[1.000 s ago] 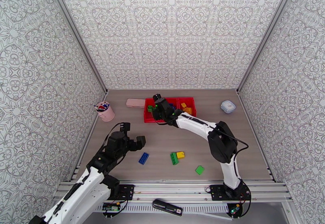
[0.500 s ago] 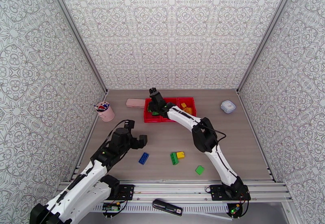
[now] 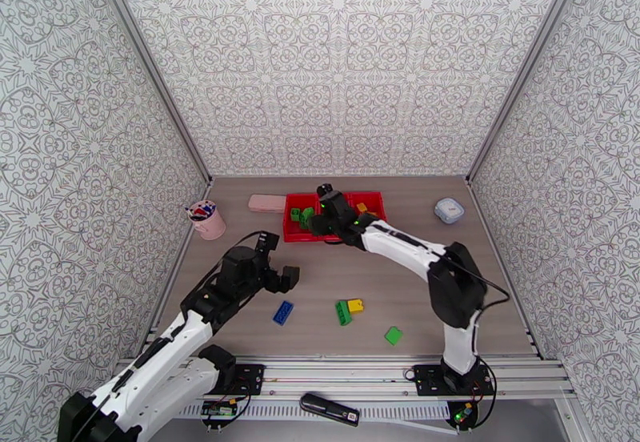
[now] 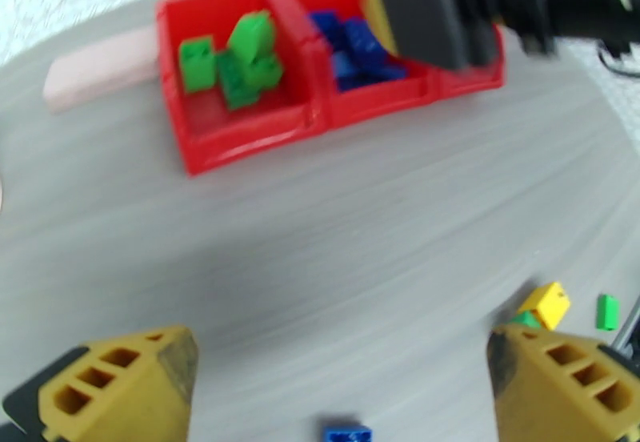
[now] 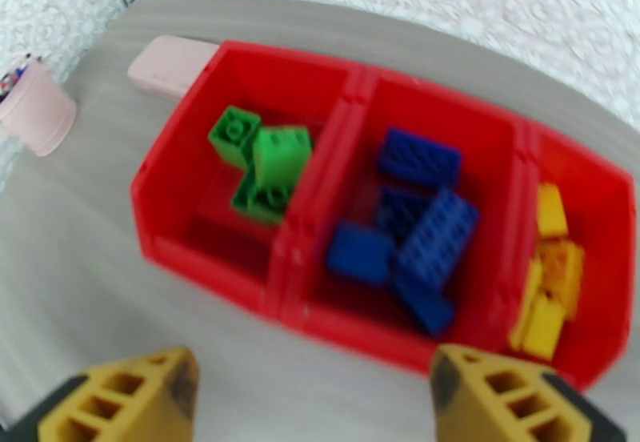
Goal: Sort the legos into containers by color
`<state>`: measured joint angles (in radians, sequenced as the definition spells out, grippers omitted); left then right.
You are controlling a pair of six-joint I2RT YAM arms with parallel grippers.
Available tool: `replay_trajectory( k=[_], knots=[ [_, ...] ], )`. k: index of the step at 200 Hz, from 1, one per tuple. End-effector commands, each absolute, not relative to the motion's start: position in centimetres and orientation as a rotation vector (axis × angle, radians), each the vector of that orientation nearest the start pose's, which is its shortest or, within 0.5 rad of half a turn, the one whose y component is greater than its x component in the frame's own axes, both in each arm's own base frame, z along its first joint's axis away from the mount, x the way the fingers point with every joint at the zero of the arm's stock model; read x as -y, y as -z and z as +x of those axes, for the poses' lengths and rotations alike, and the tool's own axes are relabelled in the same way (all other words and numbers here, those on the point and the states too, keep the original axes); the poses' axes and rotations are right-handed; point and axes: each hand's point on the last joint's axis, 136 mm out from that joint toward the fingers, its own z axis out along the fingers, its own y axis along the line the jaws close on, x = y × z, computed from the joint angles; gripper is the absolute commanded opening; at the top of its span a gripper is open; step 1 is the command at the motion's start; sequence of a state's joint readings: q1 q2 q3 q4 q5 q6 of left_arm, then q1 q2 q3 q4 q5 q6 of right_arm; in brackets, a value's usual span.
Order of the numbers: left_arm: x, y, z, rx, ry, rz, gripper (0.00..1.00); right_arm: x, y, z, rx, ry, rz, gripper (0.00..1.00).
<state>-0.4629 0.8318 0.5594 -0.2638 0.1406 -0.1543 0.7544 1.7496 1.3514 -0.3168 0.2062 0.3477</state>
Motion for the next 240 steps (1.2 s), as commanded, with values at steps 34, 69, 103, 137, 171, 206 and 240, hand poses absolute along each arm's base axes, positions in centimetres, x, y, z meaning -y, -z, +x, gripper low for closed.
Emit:
replay_trajectory(
  k=[34,69,103,137,171,206,240],
  knots=[
    [20.9,-17.4,24.5,-1.983,0.658,0.722,1.00,-23.7,-12.5,28.7,-2.505,-0.300,-0.167,0.80],
    [23.5,-18.5,23.1,-1.894,0.658,0.930,1.00,-19.7,-9.8,23.0,-2.729,-0.203,0.006,0.79],
    [25.4,-18.0,20.2,-1.793,0.761,1.107,1.00,-17.6,-6.7,18.8,-2.808,-0.230,0.188,0.78],
    [26.2,-17.2,17.9,-1.726,0.830,1.227,1.00,-16.0,-4.8,16.8,-2.823,-0.266,0.399,0.77],
    [26.5,-16.5,16.7,-1.672,0.858,1.303,1.00,-15.3,-2.9,15.0,-2.928,-0.199,0.417,0.77],
    [26.7,-16.0,17.1,-1.653,0.823,1.341,1.00,-13.6,-2.2,12.9,-2.968,-0.140,0.546,0.76],
    [27.2,-16.7,17.3,-1.652,0.837,1.354,1.00,-12.7,-2.6,11.9,-2.971,-0.148,0.582,0.75]
  ],
)
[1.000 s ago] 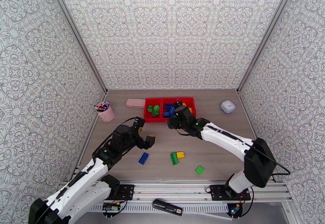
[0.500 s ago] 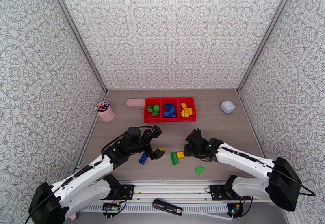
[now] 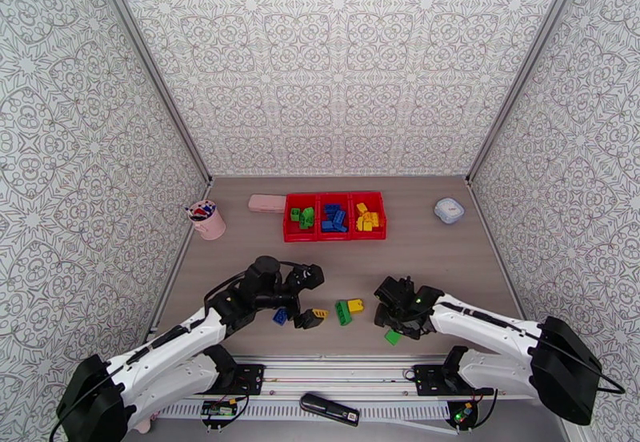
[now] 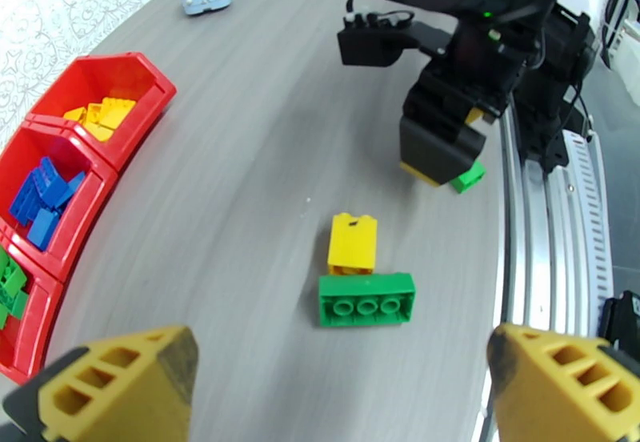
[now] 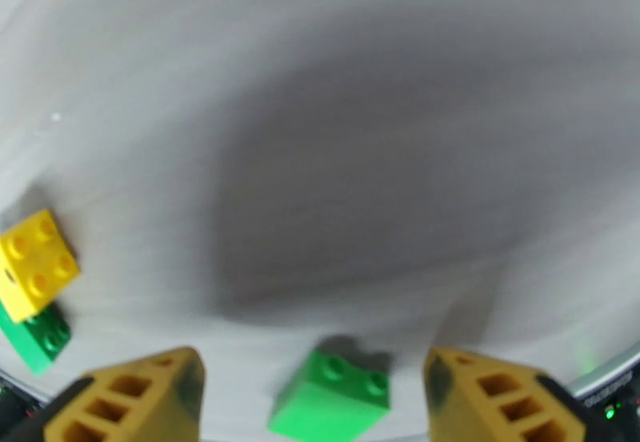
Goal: Sort the legos into containers by color
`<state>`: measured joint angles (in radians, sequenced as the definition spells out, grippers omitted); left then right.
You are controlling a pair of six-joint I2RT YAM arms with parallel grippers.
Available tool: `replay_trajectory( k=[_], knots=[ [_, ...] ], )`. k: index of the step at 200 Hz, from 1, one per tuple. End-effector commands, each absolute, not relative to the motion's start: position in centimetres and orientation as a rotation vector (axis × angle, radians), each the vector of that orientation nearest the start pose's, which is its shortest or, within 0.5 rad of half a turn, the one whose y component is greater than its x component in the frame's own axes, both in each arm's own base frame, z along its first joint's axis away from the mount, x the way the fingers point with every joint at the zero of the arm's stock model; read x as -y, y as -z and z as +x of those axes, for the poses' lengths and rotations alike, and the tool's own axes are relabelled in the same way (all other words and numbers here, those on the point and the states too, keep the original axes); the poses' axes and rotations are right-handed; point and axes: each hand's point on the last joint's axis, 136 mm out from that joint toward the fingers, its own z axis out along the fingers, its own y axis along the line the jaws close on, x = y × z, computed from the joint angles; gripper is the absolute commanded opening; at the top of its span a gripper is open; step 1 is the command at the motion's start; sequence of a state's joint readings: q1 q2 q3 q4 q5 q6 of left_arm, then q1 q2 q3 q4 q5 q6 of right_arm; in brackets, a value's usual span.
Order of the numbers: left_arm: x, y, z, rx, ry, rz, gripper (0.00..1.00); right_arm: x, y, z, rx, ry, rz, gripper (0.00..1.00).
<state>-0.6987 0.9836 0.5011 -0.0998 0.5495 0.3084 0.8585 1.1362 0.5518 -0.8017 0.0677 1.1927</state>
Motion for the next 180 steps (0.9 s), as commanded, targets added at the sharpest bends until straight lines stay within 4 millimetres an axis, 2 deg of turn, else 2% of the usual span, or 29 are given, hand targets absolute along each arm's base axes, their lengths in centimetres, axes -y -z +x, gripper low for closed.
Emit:
replay_trajectory(
  k=[1,21,40,70,110,129,180],
  knots=[
    [27.2,-16.7,17.2,-1.652,0.841,1.354,1.00,-12.7,-2.6,11.8,-2.973,-0.144,0.583,0.75],
    [27.7,-17.2,16.5,-1.638,0.894,1.354,0.99,-11.9,-2.5,10.6,-3.000,-0.094,0.590,0.73],
    [28.0,-17.2,15.9,-1.639,0.893,1.370,1.00,-11.7,-2.7,10.3,-3.005,-0.077,0.571,0.71],
    [28.3,-17.4,16.1,-1.661,0.890,1.334,1.00,-13.1,-2.4,10.8,-3.012,-0.156,0.541,0.64],
    [28.3,-16.6,16.4,-1.673,0.816,1.301,1.00,-14.9,-0.7,10.5,-3.062,-0.252,0.537,0.54],
    [28.2,-16.2,16.5,-1.696,0.799,1.283,1.00,-15.2,-0.3,10.8,-3.059,-0.246,0.529,0.50],
    [28.1,-16.4,17.0,-1.669,0.775,1.256,0.99,-15.7,0.3,11.6,-3.093,-0.157,0.437,0.47]
  ],
)
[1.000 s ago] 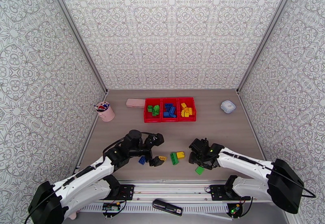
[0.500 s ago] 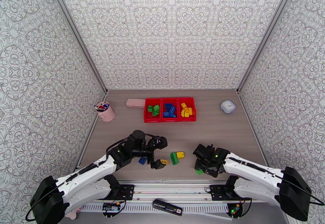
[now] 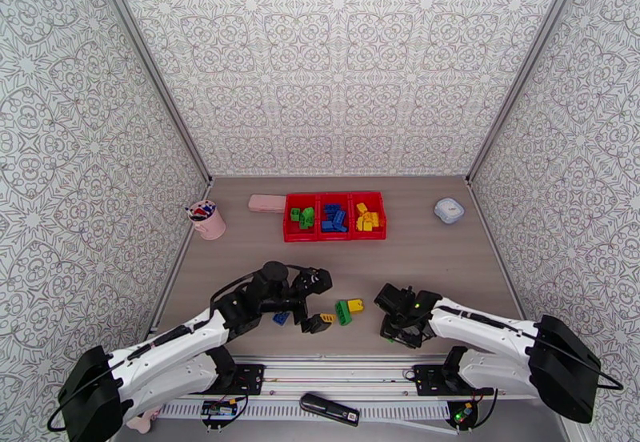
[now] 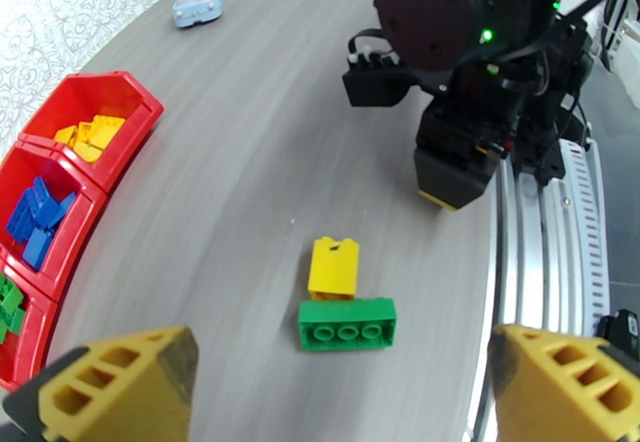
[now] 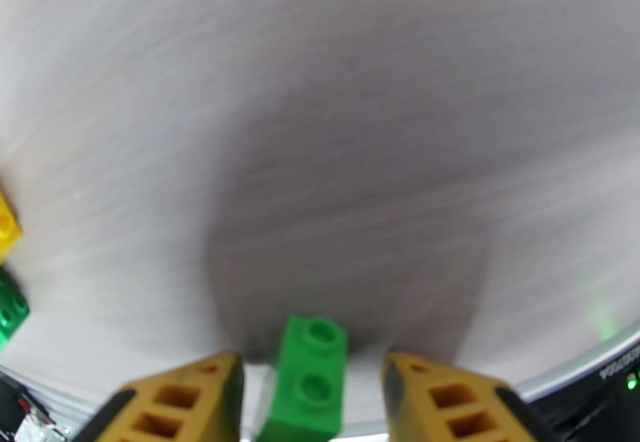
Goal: Sort the legos into containers by color
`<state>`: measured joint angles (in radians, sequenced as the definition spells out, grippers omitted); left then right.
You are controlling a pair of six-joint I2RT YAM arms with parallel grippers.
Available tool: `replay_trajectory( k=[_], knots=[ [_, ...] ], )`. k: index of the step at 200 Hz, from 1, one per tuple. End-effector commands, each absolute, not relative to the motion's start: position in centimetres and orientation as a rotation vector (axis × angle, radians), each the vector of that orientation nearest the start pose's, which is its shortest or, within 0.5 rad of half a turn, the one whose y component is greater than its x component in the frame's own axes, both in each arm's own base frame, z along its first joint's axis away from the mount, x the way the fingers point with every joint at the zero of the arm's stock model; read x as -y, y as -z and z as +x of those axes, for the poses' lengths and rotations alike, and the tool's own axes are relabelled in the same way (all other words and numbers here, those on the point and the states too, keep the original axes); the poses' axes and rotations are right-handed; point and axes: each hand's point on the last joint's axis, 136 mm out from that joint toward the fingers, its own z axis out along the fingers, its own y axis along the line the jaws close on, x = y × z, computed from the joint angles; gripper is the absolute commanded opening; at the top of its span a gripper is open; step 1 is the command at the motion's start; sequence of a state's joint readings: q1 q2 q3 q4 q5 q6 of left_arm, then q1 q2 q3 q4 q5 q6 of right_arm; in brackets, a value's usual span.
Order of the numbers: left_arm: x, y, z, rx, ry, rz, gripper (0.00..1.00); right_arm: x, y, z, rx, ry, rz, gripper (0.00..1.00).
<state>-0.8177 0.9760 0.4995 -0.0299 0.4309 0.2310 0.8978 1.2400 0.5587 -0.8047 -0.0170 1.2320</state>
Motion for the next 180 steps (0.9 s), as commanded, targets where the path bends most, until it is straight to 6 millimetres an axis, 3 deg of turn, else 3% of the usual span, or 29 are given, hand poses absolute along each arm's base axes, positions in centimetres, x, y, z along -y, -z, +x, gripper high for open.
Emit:
replay_trajectory(
  k=[1,69,98,136,180],
  knots=[
    [28.1,-16.4,17.0,-1.670,0.773,1.257,0.99,-15.7,0.3,11.6,-3.094,-0.155,0.438,0.47],
    [27.1,-16.1,17.7,-1.632,0.705,1.205,1.00,-16.0,-1.8,13.3,-3.053,-0.078,0.352,0.15],
    [26.1,-16.2,18.6,-1.648,0.640,1.132,1.00,-16.9,-3.3,15.2,-2.991,-0.087,0.267,0.13],
    [21.6,-16.6,22.9,-1.767,0.465,0.745,1.00,-20.3,-7.6,20.8,-2.810,-0.099,0.031,0.12],
    [19.4,-15.6,22.8,-1.830,0.433,0.694,1.00,-26.5,-13.2,28.8,-2.603,-0.146,-0.222,0.08]
  ],
)
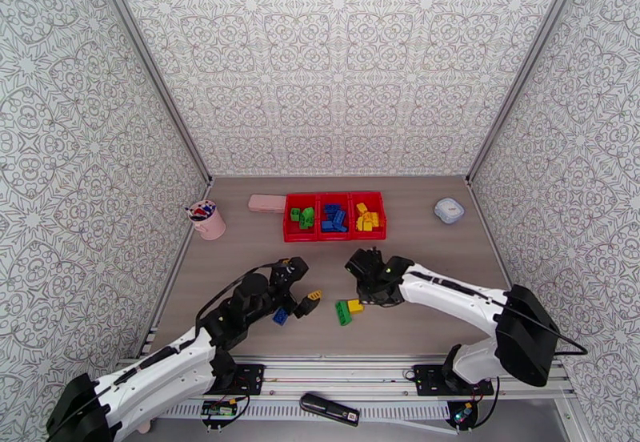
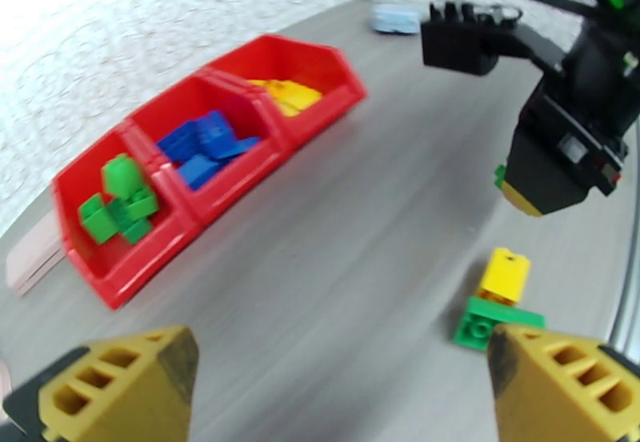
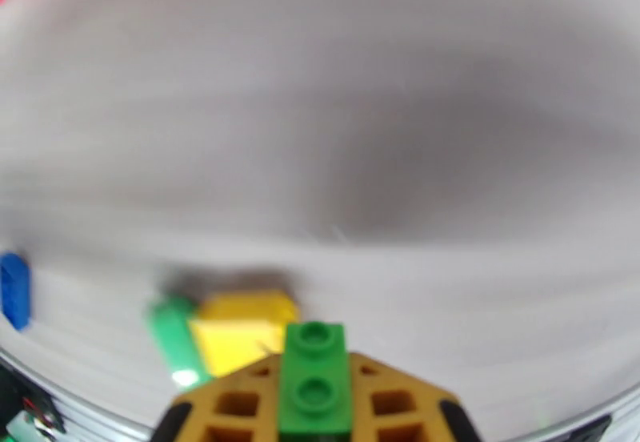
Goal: Sort the legos into containers by color
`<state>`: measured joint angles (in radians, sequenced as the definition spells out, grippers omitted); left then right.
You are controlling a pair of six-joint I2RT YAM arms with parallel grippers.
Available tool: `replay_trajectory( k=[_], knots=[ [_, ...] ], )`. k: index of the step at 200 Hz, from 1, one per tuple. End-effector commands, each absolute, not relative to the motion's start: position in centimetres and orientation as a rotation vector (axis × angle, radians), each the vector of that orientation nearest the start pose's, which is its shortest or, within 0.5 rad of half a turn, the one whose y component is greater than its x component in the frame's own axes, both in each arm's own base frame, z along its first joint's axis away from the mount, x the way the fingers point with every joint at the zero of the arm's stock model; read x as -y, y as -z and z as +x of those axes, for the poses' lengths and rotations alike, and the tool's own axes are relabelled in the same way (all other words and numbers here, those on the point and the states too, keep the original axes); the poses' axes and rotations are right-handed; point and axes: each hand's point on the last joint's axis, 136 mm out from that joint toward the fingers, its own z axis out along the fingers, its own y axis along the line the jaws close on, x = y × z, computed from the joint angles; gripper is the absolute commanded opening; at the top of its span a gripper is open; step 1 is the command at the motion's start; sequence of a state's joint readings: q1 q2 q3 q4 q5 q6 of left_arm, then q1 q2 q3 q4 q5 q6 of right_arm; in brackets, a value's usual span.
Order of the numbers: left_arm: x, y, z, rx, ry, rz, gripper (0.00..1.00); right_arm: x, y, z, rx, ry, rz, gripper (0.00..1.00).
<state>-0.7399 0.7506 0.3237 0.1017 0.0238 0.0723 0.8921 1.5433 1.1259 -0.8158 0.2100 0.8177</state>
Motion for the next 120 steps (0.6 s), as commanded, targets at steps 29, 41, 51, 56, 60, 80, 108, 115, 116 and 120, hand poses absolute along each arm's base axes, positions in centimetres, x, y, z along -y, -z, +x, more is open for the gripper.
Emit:
replay_trajectory(
  k=[29,41,51,56,60,80,108,115,116,120],
  knots=[
    [18.7,-15.0,22.7,-1.860,0.417,0.662,1.00,-30.9,-15.1,35.1,-2.489,-0.318,-0.206,0.07],
    [18.4,-14.7,22.8,-1.872,0.401,0.646,1.00,-32.8,-15.6,37.7,-2.442,-0.373,-0.228,0.06],
    [17.9,-14.2,23.1,-1.889,0.373,0.615,1.00,-34.4,-15.6,39.7,-2.410,-0.397,-0.252,0.03],
    [17.6,-13.9,23.2,-1.901,0.359,0.600,1.00,-35.1,-15.6,40.5,-2.402,-0.408,-0.266,0.02],
    [17.4,-13.7,23.3,-1.908,0.343,0.586,1.00,-35.7,-15.6,41.3,-2.392,-0.415,-0.275,0.01],
    [17.1,-13.0,23.2,-1.930,0.318,0.572,1.00,-38.2,-15.8,44.2,-2.352,-0.417,-0.311,0.01],
    [16.8,-12.3,22.9,-1.966,0.311,0.540,1.00,-41.0,-15.8,46.9,-2.301,-0.440,-0.368,0.00],
    [16.5,-12.1,23.0,-1.981,0.307,0.512,1.00,-41.7,-15.5,47.3,-2.293,-0.453,-0.380,0.00],
    [16.5,-12.1,23.0,-1.983,0.308,0.508,1.00,-41.8,-15.5,47.4,-2.290,-0.458,-0.381,0.00],
    [16.3,-12.0,23.0,-1.992,0.303,0.496,1.00,-42.2,-15.3,47.7,-2.286,-0.466,-0.390,0.00]
  ],
)
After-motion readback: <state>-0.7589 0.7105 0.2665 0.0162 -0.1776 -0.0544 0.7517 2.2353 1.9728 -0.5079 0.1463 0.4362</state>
